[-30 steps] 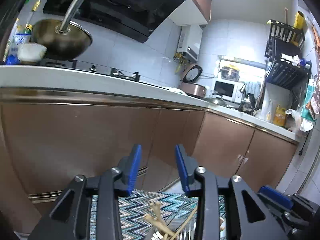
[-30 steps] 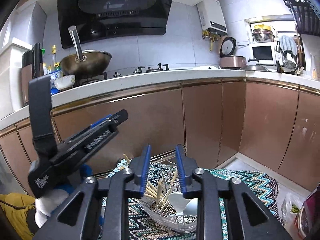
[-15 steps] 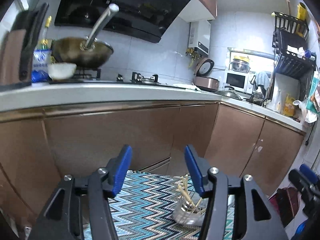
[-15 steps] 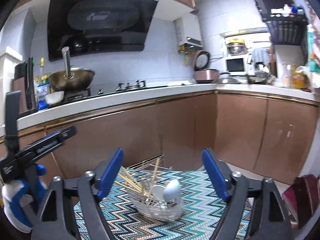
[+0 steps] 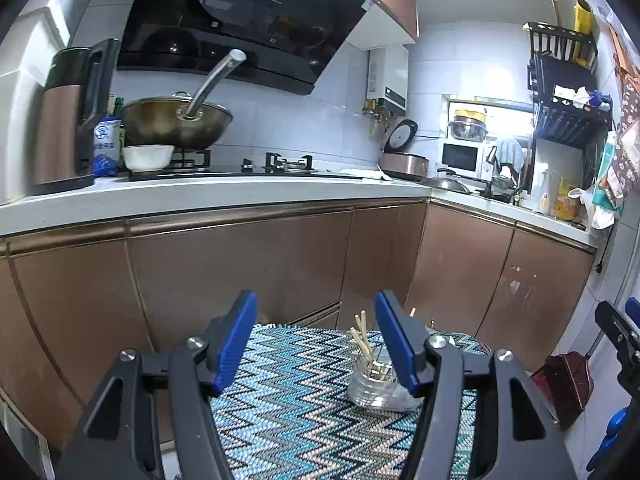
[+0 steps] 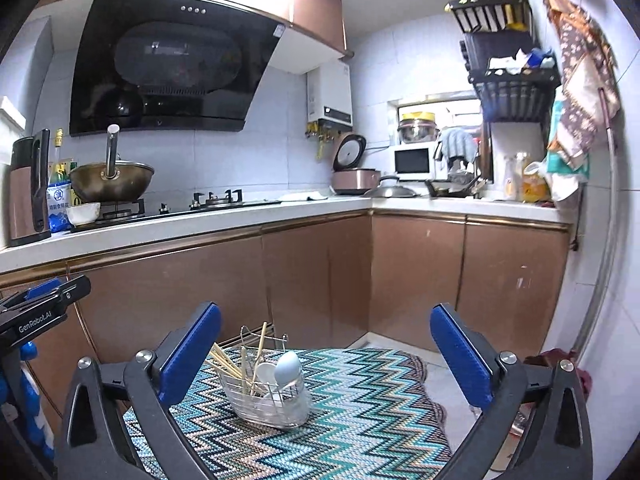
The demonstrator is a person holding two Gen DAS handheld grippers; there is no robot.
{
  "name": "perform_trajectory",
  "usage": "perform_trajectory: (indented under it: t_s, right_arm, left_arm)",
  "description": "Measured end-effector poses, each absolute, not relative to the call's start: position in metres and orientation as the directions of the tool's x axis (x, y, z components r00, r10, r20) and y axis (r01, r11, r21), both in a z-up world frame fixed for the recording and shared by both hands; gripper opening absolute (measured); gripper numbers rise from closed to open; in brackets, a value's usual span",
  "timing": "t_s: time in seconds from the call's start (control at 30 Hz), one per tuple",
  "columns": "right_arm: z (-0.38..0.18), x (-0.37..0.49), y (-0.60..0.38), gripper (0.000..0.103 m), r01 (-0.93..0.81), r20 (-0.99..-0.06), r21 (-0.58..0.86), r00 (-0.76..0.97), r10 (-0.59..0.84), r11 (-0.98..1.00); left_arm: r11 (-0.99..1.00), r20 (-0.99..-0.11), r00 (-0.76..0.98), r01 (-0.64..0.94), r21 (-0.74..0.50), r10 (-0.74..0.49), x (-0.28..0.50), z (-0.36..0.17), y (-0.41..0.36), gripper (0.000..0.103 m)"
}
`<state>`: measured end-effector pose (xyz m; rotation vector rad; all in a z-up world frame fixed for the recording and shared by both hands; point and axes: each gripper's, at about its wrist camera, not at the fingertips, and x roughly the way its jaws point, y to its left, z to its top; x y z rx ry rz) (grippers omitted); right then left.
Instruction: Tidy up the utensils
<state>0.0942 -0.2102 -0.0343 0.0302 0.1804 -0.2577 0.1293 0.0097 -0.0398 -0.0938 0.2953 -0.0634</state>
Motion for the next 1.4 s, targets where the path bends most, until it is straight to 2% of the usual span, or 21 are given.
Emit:
perform_trajectory:
  t_s: [0.13,0.33,1.4]
  right_arm:
    - [-0.032,0.076,-0.206,0.103,0.264,-0.168,0.005,0.951,-0.259,0.965]
    - [-0.029,0.058,-0.201,0.103,0.262,-0.160,0.002,0.953,-0.259,0.965]
    - [-0.015,0.014,-0.176,0.103,0.249,-0.107,-0.023,0.962,-0.251,0.968]
  left_arm:
    - [0.997,-0.280,0.959,0.023,-0.080,-0.044,0.113,-0.035,0.015,0.068]
    - [0.998,-0.265,0.964,-0.032,-0.055,0.016,0.090,-0.028,0.022,0.073]
    - [1.000,-0.161,0.987,0.000,-0.020,-0.003,0.031,-0.006,0.026,0.074]
